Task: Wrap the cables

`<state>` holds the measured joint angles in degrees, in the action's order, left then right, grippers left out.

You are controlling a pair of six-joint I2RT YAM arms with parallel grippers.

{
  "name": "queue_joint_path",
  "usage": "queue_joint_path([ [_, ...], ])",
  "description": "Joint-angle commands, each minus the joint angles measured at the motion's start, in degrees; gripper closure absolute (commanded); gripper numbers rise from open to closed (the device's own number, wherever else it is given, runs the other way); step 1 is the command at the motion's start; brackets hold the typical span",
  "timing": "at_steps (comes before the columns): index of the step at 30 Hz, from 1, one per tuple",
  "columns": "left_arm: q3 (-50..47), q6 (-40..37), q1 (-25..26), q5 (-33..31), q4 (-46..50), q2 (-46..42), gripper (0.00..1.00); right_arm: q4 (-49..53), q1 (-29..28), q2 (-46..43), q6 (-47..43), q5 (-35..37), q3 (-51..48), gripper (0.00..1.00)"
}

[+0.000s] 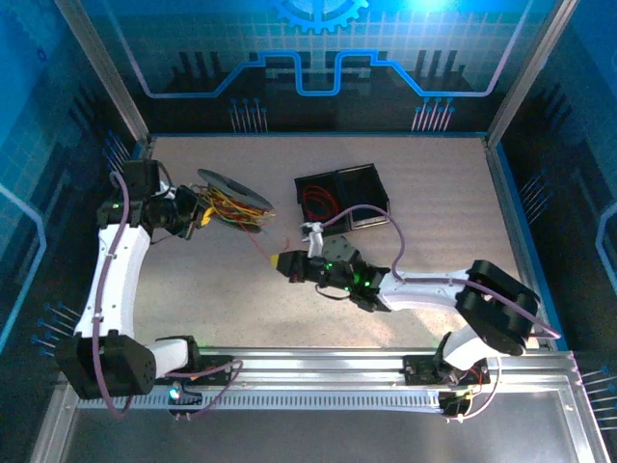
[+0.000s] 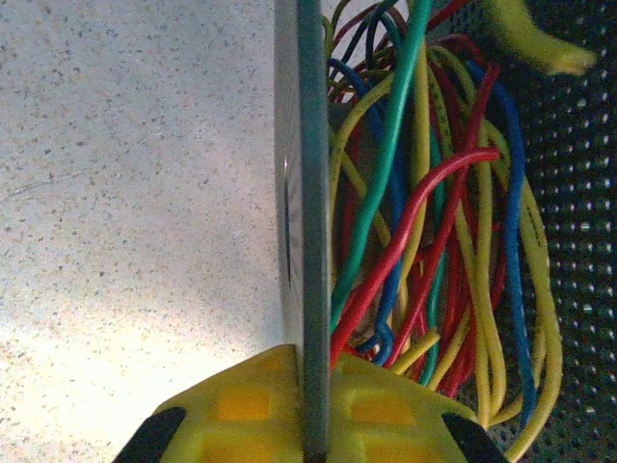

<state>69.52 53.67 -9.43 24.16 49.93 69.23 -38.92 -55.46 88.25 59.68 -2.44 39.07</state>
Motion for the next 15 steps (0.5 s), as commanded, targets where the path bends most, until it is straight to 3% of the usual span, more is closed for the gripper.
queue_joint_path([
  [1,3.4,-1.0,-4.2,1.6,-14.2,-0.5,1.00,-2.4,2.4,3.1,2.2,-3.4,-5.3,1.00],
  [7,4.5,-4.8,-4.9,3.1,-13.0,-0.2,1.00,-1.8,1.5,0.9,1.0,-4.1,-2.7,1.00],
  [10,4.3,-6.2,-5.8,4.1,-12.6,-0.5,1.00,2.6,1.7,-2.6,-1.3,-0.3,-3.3,1.00],
  [15,4.3,-7.5,-6.5,8.9,-13.8,-1.9,1.00,7.0,9.2,-0.2,1.5,1.7,-8.7,1.00],
])
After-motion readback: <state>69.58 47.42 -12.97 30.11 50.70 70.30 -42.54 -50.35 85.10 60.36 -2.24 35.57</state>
